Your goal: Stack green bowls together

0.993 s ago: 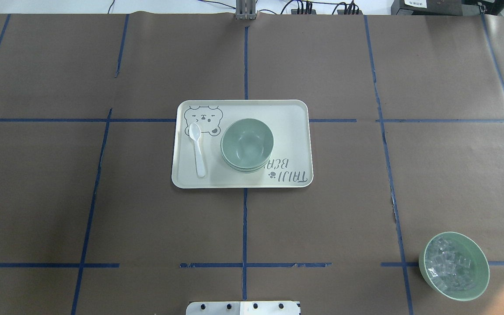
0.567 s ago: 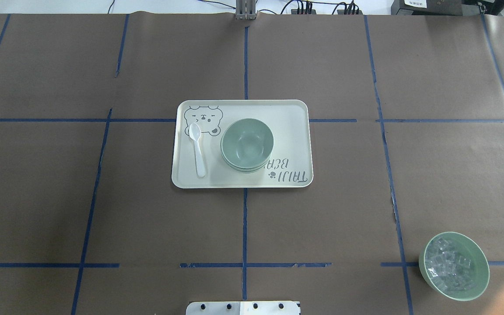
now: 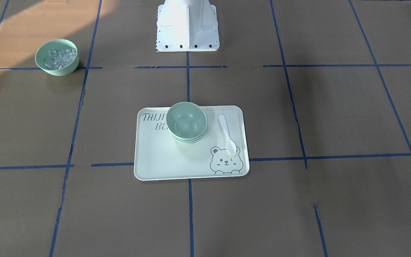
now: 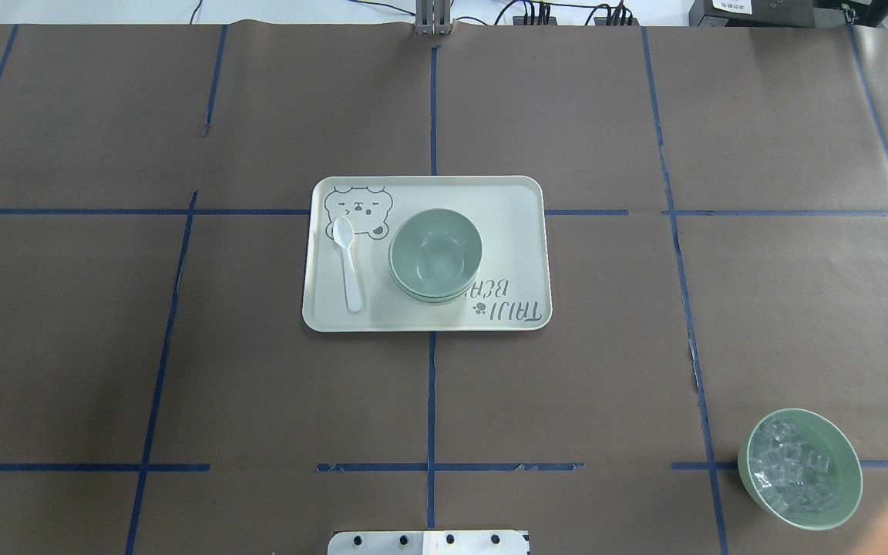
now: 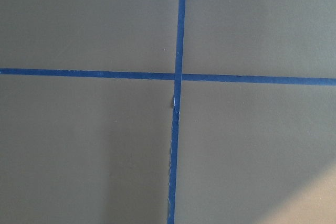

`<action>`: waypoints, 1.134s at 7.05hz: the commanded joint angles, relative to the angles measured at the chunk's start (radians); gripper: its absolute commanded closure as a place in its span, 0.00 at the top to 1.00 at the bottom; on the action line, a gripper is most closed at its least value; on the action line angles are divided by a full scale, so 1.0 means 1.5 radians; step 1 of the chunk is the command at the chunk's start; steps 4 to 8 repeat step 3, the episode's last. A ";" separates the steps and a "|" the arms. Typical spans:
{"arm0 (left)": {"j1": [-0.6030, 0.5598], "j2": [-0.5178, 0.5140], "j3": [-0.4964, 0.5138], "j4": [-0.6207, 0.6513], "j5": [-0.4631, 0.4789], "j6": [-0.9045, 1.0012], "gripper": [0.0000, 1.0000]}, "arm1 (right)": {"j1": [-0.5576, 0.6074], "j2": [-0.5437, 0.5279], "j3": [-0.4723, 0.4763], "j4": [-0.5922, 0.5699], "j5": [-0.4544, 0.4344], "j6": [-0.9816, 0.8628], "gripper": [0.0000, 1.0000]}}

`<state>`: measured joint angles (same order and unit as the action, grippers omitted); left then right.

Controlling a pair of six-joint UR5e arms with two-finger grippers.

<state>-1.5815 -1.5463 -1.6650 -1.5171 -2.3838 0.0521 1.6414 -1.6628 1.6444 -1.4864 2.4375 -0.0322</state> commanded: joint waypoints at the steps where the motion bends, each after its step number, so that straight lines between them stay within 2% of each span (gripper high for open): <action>1: 0.000 0.000 0.000 0.000 0.000 0.000 1.00 | 0.000 -0.001 0.000 0.000 -0.001 0.000 1.00; 8: 0.000 0.000 -0.001 0.000 0.000 0.000 1.00 | 0.000 0.000 0.000 0.000 0.001 0.000 1.00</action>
